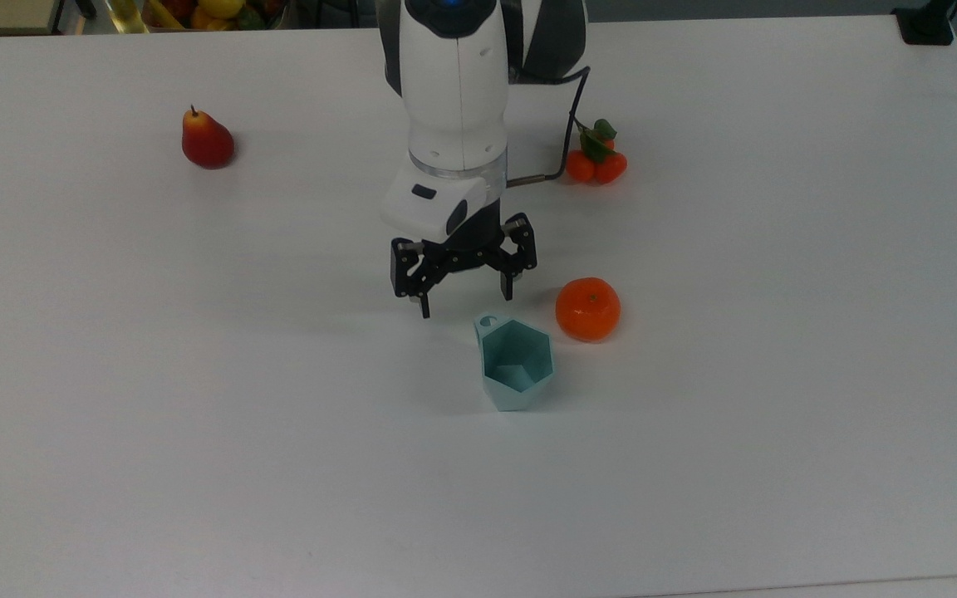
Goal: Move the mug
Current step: 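Move the open gripper down toward the teal hexagonal mug, then close the gripper on the rim of the teal mug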
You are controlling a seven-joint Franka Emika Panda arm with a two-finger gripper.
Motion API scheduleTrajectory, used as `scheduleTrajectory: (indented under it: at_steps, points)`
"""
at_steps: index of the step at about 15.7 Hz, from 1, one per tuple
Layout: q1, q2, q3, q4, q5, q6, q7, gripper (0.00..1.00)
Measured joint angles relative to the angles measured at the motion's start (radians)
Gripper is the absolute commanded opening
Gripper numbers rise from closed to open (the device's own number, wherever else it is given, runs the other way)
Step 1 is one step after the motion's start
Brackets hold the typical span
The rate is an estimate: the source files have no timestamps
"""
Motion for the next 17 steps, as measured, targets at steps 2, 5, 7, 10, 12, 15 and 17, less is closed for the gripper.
scheduleTrajectory:
  at_steps: [2,5,7,10,12,15,17]
  points:
    - [0.008,0.024,0.0,0.003,0.0,0.04,0.0,1.0]
    - [0.02,0.055,0.0,0.007,0.0,0.069,0.0,0.71]
    - [0.025,0.072,0.0,0.01,0.0,0.081,0.0,0.53]
    - [0.026,0.09,0.0,0.011,0.0,0.125,0.001,0.24]
    - [0.026,0.097,0.0,0.012,0.0,0.141,0.002,0.09]
    - [0.026,0.099,0.0,0.019,0.0,0.15,0.007,0.03]
    - [0.026,0.099,0.0,0.021,0.0,0.15,0.026,0.03]
